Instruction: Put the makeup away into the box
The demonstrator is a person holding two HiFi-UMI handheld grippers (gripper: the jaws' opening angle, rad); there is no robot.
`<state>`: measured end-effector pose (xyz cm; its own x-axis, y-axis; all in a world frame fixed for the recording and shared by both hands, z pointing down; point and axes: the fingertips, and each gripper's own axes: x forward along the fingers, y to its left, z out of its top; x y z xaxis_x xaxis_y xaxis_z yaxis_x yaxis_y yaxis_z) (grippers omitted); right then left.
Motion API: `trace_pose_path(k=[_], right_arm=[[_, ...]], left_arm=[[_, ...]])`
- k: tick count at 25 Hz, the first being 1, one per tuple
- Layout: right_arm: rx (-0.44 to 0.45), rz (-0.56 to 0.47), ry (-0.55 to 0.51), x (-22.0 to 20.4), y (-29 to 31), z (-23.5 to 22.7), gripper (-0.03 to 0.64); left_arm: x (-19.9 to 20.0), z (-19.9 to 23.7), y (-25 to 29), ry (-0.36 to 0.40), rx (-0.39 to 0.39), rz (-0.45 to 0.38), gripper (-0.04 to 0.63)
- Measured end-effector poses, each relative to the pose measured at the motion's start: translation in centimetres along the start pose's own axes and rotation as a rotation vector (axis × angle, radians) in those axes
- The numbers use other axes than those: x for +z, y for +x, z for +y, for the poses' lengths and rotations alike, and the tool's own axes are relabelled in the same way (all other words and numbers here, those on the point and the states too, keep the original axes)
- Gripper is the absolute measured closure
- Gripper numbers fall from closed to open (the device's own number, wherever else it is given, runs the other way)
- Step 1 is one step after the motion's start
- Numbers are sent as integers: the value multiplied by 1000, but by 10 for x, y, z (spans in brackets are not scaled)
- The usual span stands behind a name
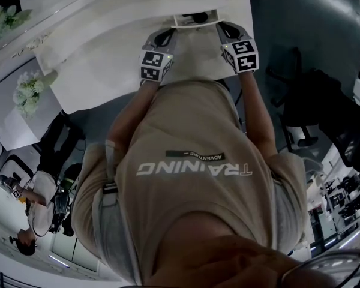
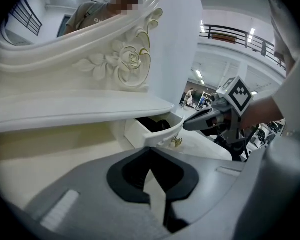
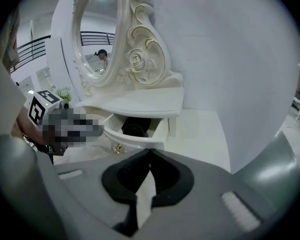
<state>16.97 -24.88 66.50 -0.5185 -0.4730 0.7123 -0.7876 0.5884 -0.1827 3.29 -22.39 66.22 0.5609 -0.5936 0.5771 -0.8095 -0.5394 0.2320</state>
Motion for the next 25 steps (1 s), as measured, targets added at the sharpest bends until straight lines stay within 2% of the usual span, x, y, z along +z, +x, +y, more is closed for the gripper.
trace_pose_path(k=[9,25], right_arm=[[4,-10,15,13,12,-8,612],[30,-50,24,42,38,-25,612]], left_arm=[[12,13,7,15,12,-6,589],[35,44,28,-65,78,-54,589]])
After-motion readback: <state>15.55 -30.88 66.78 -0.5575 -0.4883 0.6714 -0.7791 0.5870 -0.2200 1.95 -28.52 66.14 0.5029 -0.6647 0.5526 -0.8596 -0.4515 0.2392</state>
